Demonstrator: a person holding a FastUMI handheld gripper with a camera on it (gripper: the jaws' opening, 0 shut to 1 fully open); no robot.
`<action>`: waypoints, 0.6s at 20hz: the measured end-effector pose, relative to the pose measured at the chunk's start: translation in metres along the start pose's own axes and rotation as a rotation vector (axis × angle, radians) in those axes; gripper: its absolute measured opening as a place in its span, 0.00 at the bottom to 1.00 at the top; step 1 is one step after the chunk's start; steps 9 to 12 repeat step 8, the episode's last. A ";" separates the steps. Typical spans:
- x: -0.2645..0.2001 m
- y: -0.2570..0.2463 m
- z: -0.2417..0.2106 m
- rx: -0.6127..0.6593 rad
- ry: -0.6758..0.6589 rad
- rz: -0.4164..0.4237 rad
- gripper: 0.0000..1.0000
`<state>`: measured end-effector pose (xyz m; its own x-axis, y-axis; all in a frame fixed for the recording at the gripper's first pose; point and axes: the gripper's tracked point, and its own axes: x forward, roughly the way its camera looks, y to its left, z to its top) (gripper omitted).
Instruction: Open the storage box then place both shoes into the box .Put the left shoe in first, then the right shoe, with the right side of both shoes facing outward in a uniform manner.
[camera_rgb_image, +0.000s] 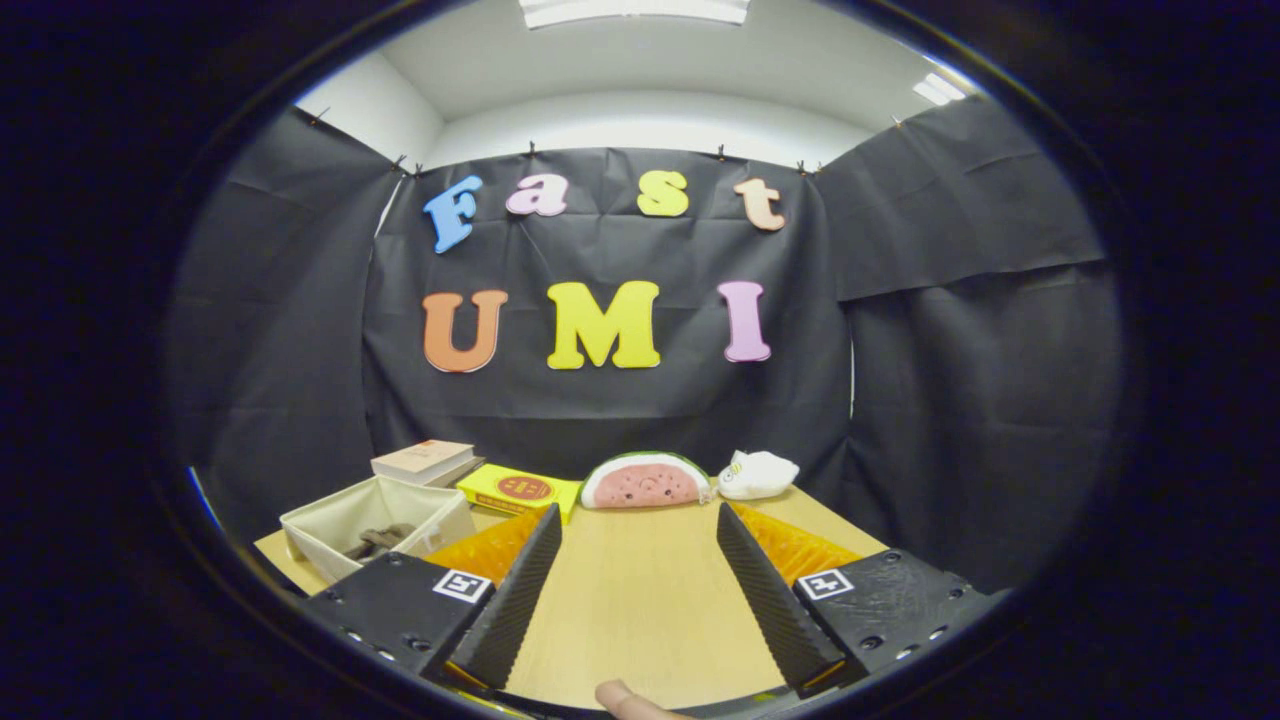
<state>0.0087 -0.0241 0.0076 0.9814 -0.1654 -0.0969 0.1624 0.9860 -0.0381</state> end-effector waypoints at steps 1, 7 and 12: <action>-0.002 -0.004 -0.003 0.002 0.001 -0.003 0.95; -0.002 -0.007 -0.020 -0.004 0.034 0.007 0.95; -0.002 -0.007 -0.021 -0.005 0.036 0.009 0.95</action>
